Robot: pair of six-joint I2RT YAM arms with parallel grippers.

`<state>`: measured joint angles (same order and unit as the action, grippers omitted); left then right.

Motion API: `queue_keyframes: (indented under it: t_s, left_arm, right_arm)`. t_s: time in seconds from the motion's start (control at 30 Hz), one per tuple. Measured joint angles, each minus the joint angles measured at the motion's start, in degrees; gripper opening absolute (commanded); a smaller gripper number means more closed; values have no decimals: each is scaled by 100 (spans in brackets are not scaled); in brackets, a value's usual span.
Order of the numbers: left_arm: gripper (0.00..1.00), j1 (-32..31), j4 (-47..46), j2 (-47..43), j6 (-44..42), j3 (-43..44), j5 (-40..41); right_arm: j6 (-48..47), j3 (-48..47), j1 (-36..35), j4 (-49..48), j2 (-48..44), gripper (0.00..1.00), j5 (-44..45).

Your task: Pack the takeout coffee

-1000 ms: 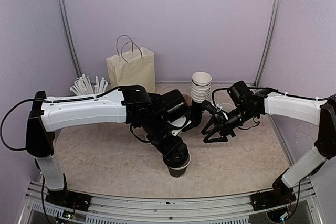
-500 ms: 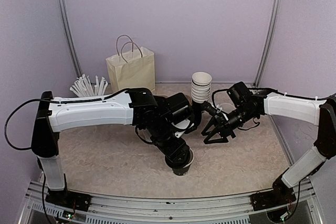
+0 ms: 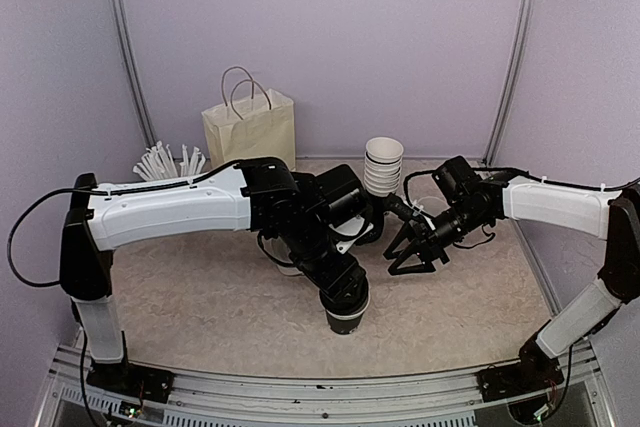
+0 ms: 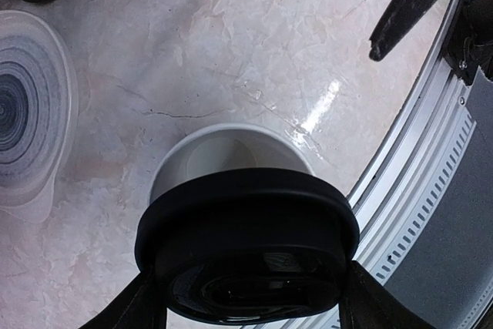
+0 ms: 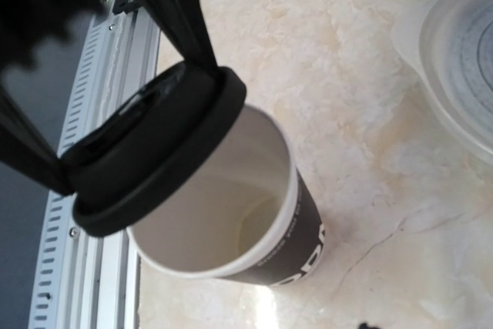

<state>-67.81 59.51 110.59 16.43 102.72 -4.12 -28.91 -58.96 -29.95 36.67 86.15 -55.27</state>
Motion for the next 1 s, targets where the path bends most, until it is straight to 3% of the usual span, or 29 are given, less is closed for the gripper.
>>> queue_keyframes:
  t_s: [0.9,1.0]
  left_arm:
    - [65,50,48,199,-22,94,-17]
    - [70,68,37,199,-22,94,-24]
  right_arm:
    - [-22,0,0,33,31,61,-20]
    - [-24,0,0,35,31,61,-20]
